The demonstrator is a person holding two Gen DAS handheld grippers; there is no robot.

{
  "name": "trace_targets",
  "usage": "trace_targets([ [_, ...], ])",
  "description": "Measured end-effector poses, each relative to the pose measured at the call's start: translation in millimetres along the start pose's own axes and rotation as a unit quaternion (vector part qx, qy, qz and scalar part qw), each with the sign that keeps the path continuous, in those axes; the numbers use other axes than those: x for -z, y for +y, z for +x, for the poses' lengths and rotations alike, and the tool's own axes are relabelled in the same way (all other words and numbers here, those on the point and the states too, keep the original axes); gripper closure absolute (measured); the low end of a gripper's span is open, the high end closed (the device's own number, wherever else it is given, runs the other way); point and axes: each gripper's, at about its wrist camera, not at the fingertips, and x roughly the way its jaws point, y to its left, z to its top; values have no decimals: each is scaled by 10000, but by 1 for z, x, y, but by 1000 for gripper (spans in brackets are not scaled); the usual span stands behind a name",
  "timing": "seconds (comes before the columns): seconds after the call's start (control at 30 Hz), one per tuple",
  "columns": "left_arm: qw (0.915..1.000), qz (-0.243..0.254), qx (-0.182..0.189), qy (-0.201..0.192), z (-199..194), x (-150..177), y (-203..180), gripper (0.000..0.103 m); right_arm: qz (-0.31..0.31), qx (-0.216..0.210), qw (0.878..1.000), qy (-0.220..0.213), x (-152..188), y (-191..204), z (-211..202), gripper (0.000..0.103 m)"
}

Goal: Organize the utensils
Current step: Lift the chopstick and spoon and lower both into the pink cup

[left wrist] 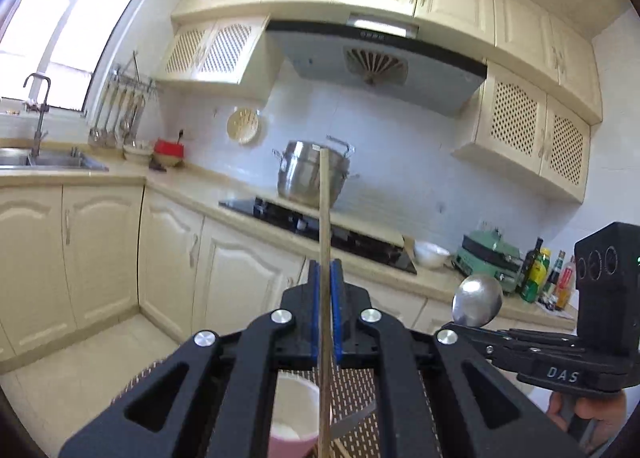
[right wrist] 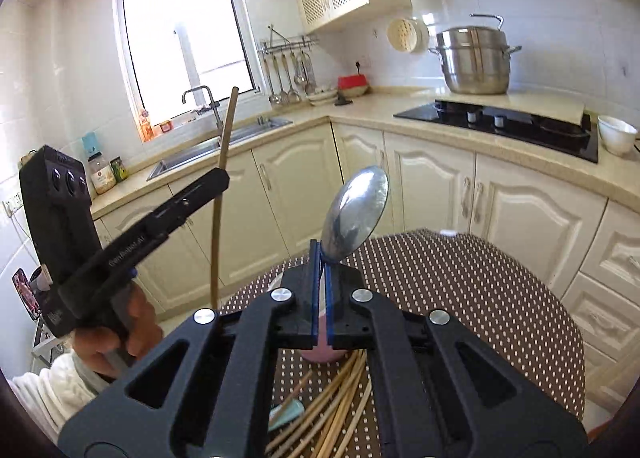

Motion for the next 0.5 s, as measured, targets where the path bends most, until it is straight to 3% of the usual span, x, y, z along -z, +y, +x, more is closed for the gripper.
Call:
trace_targets([
  [0.2,9981,35,-111,-598,13,-9,-2,98,-267,102,9996,-28,-15,10,19,101],
  [0.5,9893,204,-368,-1394,23,-7,1,98,-288,113,9990,332,6,4,56,101],
])
